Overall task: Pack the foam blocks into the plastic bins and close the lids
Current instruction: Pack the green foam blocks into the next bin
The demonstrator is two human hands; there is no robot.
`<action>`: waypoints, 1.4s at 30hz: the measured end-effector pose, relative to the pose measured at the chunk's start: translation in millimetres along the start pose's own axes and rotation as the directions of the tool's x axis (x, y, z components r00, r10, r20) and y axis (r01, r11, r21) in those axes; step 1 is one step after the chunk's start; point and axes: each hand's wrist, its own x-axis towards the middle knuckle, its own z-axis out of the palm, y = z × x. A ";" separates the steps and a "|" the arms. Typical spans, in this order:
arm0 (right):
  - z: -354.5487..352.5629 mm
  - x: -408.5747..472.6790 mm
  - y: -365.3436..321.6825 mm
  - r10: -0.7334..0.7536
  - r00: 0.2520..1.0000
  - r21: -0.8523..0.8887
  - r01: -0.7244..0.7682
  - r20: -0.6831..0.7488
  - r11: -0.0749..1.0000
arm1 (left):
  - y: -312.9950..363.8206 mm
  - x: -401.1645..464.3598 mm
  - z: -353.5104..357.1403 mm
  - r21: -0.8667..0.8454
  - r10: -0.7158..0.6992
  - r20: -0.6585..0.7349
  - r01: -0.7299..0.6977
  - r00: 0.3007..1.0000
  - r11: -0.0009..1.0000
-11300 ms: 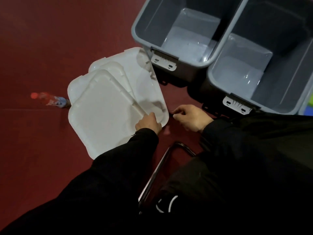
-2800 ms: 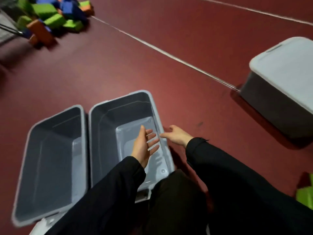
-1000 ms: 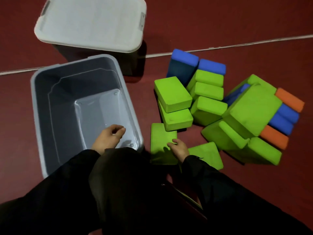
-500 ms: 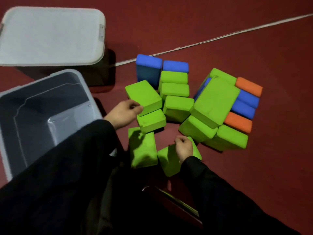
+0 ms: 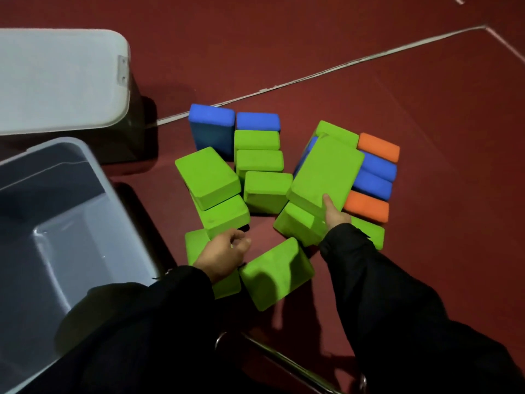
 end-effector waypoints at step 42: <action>-40.9 -150.7 -89.4 -0.827 0.313 -0.575 0.818 0.467 -0.016 | 75.7 -98.0 -147.9 0.065 0.225 -0.797 -0.290 0.561 0.955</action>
